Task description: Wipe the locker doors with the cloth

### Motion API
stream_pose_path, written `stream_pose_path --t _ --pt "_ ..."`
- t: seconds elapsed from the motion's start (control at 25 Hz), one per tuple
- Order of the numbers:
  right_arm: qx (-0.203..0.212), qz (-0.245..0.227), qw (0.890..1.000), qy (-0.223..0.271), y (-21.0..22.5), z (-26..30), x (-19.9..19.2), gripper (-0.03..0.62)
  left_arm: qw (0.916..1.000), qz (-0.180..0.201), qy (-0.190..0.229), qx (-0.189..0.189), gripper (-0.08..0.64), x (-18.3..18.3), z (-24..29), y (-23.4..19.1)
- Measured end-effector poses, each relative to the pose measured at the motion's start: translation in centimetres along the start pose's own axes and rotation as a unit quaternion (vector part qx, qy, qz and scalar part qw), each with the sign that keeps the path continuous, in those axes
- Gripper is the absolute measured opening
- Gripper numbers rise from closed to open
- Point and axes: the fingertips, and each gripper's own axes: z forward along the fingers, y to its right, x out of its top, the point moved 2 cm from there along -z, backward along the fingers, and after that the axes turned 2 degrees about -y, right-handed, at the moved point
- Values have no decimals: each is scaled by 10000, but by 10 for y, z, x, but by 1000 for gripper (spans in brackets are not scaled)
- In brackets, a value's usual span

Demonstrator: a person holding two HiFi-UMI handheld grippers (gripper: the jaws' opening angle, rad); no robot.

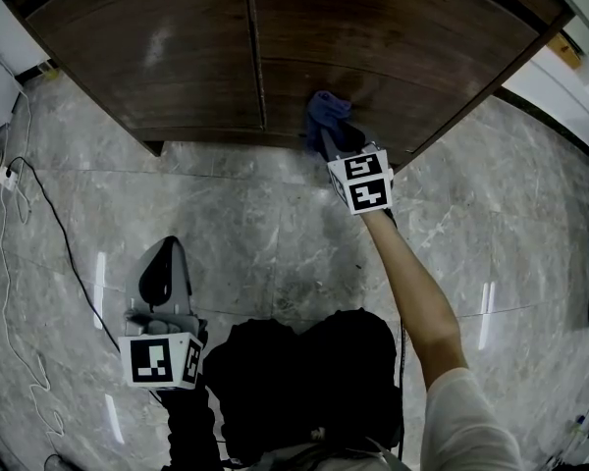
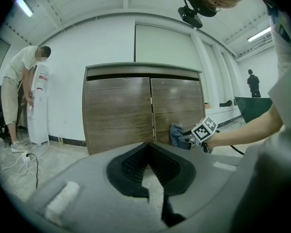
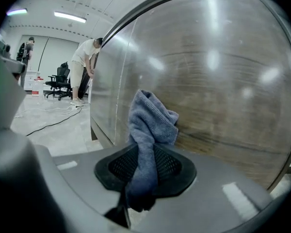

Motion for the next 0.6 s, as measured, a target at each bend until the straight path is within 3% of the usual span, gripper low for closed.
stream_pose_path --t 0.6 --pt "-146 -509 9949 863 6 -48 149 92 9999 -34 134 -29 2 10 -10 0"
